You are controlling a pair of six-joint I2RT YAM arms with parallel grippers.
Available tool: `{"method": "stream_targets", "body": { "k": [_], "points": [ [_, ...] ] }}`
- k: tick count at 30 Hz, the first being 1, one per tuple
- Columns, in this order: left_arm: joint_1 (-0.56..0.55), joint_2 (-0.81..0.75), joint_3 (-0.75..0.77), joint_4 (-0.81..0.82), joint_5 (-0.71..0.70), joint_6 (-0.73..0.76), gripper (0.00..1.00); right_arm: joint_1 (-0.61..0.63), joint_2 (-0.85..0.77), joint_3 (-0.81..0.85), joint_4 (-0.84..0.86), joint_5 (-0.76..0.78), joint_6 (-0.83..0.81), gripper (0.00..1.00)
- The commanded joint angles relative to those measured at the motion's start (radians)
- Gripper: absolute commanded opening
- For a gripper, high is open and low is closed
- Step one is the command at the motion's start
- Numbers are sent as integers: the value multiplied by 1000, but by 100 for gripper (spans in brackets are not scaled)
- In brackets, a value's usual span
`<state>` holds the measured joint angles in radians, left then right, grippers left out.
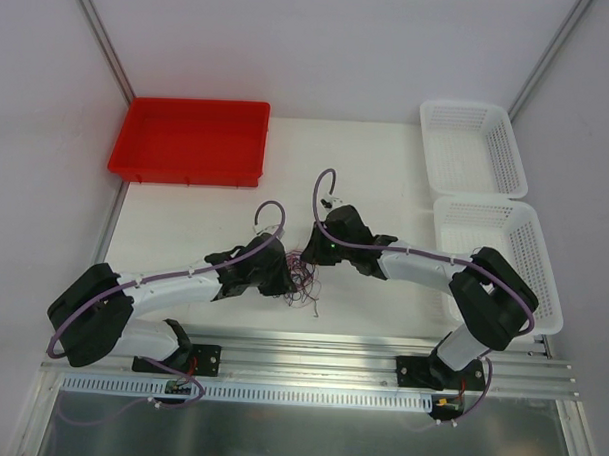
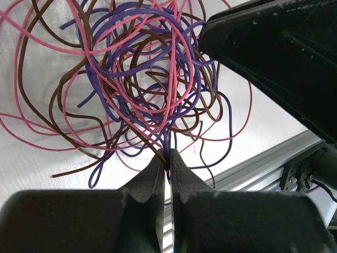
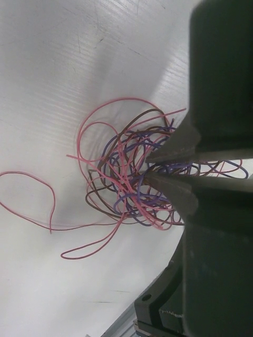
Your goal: Untangle the cables
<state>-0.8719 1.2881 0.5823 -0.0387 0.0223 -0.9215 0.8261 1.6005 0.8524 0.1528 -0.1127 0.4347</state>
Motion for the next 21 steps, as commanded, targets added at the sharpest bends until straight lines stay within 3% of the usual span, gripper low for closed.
{"method": "stream_targets", "body": {
  "k": [1, 4, 9, 21],
  "points": [
    [-9, -9, -7, 17, -18, 9, 0, -2, -11, 11, 27, -18, -13, 12],
    [-9, -7, -13, 16, -18, -2, 0, -5, -37, 7, 16, -13, -17, 1],
    [-9, -13, -32, 14, -54, -36, 0, -5, -135, 29, -67, 31, -60, 1],
    [28, -24, -41, -85, -114, -102, 0, -16, -541, 253, -577, 375, -310, 1]
  ]
}}
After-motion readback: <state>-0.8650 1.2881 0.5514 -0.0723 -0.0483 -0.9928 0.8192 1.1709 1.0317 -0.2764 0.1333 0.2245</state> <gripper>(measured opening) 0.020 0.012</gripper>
